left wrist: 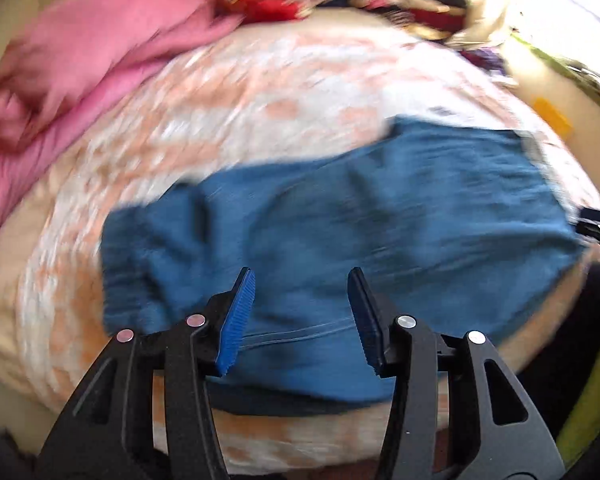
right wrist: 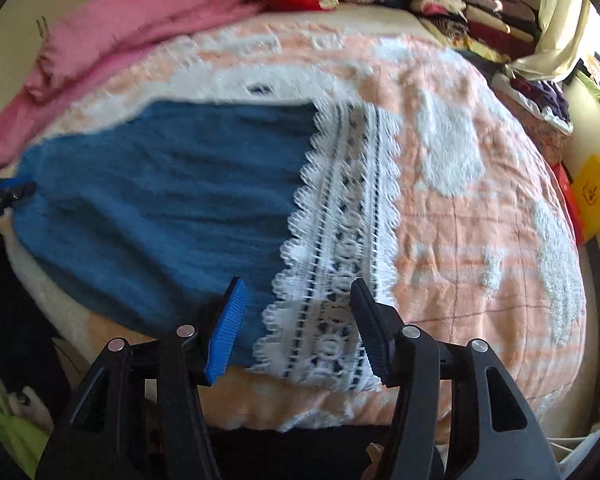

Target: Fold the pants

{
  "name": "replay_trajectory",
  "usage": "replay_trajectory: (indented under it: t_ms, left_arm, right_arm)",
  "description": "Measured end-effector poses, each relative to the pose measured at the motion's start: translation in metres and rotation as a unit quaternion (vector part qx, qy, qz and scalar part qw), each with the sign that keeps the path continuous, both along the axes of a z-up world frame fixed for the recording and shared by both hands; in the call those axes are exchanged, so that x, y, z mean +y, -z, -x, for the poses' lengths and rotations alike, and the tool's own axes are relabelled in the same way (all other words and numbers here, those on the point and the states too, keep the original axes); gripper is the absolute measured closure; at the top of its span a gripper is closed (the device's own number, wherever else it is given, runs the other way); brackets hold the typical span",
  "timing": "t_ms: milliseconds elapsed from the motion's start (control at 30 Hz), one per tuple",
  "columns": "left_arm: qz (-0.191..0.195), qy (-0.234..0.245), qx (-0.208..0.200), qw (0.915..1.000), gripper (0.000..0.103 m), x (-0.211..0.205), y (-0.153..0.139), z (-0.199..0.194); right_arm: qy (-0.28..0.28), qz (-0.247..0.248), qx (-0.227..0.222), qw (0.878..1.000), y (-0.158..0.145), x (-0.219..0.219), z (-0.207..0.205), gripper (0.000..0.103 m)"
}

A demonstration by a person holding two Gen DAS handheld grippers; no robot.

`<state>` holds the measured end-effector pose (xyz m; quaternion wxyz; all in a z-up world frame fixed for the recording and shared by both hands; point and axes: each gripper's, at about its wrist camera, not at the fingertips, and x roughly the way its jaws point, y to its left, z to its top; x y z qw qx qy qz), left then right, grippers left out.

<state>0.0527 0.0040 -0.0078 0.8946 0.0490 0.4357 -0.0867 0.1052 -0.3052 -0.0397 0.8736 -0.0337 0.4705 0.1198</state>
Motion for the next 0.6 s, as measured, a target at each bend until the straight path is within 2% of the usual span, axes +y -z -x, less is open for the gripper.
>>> replay_trajectory:
  t_ms: [67, 133, 200, 267, 333, 433, 467, 533, 567, 600]
  left_arm:
    - [0.009, 0.047, -0.011, 0.9988, 0.063, -0.027, -0.009, 0.010]
    - [0.011, 0.101, -0.016, 0.9947, 0.063, -0.055, -0.012, 0.020]
    - [0.003, 0.173, -0.012, 0.9849, 0.063, -0.094, -0.006, 0.033]
    - [-0.014, 0.220, -0.009, 0.9753, 0.063, -0.123, 0.004, 0.040]
    - [-0.023, 0.253, -0.007, 0.9672, 0.066, -0.143, 0.014, 0.041]
    - [-0.045, 0.264, -0.003, 0.9635, 0.069, -0.160, 0.029, 0.032]
    - [-0.054, 0.268, -0.004, 0.9620, 0.073, -0.165, 0.033, 0.030]
    - [-0.058, 0.278, 0.006, 0.9588, 0.086, -0.171, 0.040, 0.027]
    - [-0.054, 0.286, 0.015, 0.9566, 0.099, -0.173, 0.045, 0.027]
    - [-0.057, 0.288, 0.017, 0.9557, 0.101, -0.173, 0.047, 0.028]
  right_arm:
    - [0.005, -0.034, -0.016, 0.999, -0.010, -0.004, 0.009, 0.045]
    - [0.011, -0.044, -0.025, 0.999, -0.015, -0.004, 0.016, 0.045]
    - [0.011, -0.053, -0.024, 0.998, -0.016, -0.003, 0.021, 0.045]
    - [0.013, -0.060, -0.021, 0.998, -0.016, -0.002, 0.024, 0.045]
    - [0.007, -0.066, -0.019, 0.998, -0.017, 0.000, 0.025, 0.045]
    - [0.004, -0.070, -0.013, 0.997, -0.016, 0.005, 0.026, 0.045]
    - [0.002, -0.069, -0.013, 0.998, -0.015, 0.008, 0.025, 0.045]
    - [0.001, -0.071, -0.010, 0.997, -0.013, 0.010, 0.023, 0.044]
    - [-0.002, -0.074, -0.008, 0.997, -0.011, 0.011, 0.023, 0.044]
    - [-0.002, -0.074, -0.006, 0.997, -0.010, 0.012, 0.023, 0.044]
